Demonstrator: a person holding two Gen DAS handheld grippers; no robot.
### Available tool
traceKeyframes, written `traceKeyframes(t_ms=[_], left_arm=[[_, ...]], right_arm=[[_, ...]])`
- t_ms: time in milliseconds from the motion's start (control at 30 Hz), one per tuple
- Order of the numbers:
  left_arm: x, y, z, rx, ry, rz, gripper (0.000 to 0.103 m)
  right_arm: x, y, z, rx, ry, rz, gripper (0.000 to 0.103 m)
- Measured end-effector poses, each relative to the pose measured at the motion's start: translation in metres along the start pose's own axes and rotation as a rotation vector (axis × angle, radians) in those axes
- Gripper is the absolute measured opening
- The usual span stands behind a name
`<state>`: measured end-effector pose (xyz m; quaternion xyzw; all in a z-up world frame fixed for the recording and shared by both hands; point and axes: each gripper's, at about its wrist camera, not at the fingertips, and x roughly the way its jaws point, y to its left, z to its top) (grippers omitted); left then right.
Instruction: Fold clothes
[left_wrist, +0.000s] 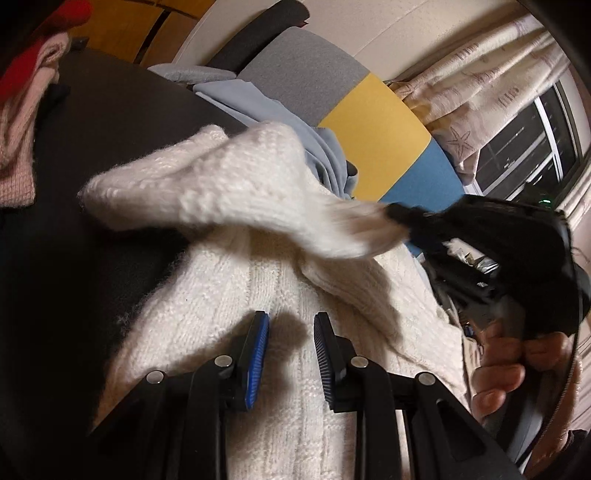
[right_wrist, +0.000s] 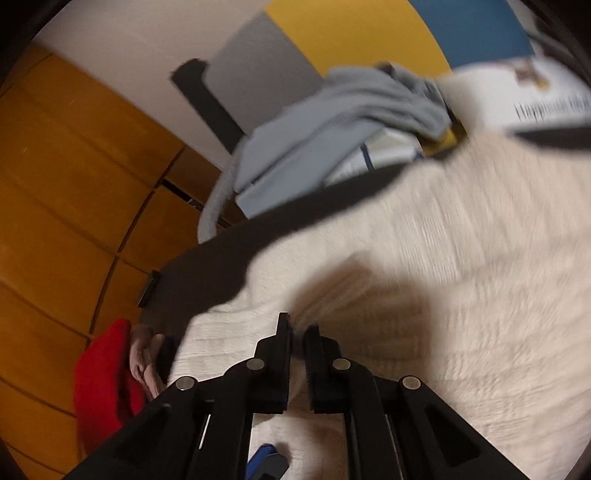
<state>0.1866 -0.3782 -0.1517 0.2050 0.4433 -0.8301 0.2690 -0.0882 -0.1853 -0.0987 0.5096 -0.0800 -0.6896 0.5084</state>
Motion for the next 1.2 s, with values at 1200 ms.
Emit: traceKeyframes(t_ms=[1200], left_arm=[[0.004, -0.009, 0.019, 0.087, -0.006, 0.193, 0.028]], right_arm=[[-0.138, -0.110, -0.008, 0.044, -0.186, -0.180, 0.007]])
